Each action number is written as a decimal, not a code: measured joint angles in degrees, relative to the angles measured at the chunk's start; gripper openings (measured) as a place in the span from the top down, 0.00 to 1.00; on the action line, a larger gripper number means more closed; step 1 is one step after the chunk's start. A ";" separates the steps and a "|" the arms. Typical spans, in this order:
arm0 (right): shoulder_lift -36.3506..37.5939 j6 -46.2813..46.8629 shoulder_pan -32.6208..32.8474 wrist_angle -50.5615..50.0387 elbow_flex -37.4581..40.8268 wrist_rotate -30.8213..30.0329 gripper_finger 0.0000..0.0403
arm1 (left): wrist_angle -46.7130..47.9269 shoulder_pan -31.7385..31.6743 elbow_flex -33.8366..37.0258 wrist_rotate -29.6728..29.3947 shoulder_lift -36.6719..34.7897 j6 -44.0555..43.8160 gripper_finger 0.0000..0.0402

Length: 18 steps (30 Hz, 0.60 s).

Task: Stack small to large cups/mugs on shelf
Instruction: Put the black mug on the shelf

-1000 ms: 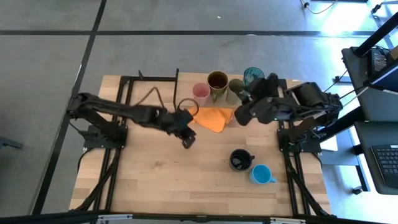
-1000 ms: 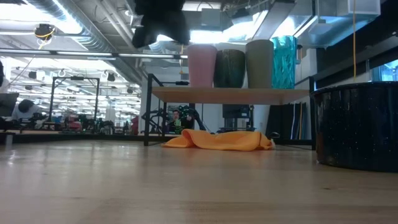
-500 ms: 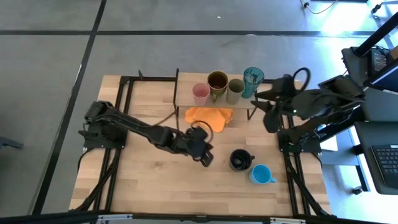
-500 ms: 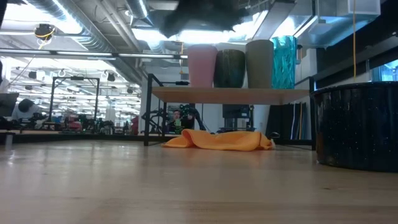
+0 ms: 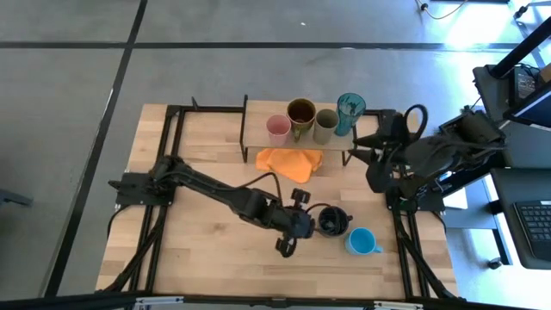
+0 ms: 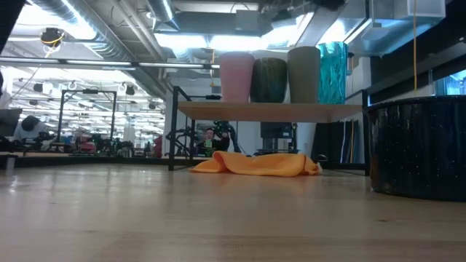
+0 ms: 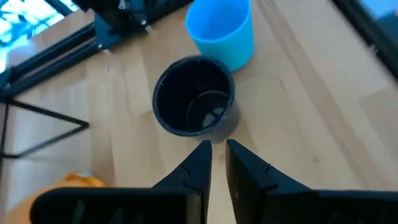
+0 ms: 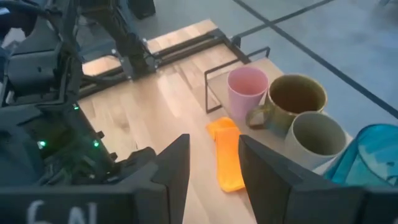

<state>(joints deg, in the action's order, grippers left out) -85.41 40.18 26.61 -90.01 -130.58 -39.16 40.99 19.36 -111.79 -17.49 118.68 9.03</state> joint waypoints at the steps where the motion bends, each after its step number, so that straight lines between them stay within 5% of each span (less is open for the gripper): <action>1: 0.00 0.30 -0.04 -0.04 0.63 0.23 0.66 | 0.16 -0.29 -0.21 0.67 0.43 1.58 0.90; 3: -0.02 1.61 -0.04 -0.07 1.54 0.40 0.66 | 1.33 -1.36 -1.14 1.37 1.47 -1.72 0.90; 9: -0.04 4.58 -0.04 0.00 2.45 -0.59 0.66 | 6.02 -8.07 -2.20 9.95 2.27 -33.09 0.90; 18: -0.02 7.27 -0.04 -0.01 2.46 -1.76 0.66 | 0.76 -10.47 -1.93 12.99 3.25 -45.02 0.90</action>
<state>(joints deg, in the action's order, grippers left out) -85.43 47.45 26.57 -90.02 -128.11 -40.93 41.75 8.89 -113.72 -4.50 121.93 -35.99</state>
